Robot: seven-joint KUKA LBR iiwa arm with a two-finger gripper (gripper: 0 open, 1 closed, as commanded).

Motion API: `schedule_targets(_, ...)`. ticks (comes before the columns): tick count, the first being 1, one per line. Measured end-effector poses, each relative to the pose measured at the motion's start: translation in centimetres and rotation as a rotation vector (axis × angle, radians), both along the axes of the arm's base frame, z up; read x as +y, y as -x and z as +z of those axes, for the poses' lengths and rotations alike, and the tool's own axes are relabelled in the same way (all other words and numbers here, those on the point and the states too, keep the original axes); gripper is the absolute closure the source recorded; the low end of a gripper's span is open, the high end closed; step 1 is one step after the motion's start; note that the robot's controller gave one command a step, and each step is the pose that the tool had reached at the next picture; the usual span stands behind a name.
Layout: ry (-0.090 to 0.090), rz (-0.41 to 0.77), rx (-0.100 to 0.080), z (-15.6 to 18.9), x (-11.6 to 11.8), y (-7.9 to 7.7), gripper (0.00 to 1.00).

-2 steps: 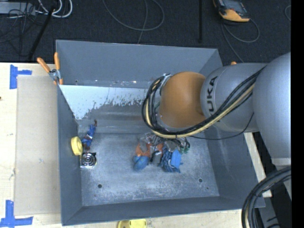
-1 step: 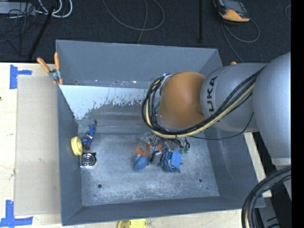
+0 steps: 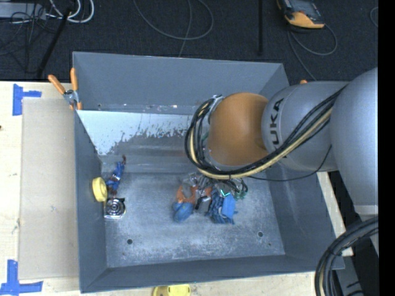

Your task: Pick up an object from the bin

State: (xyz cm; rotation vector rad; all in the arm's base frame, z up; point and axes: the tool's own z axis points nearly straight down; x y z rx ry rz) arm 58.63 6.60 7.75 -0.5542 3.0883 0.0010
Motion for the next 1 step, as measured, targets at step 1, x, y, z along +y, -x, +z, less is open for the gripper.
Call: schedule_targets(1,0.001,-0.003,0.008,5.72,-0.16,0.57,0.00)
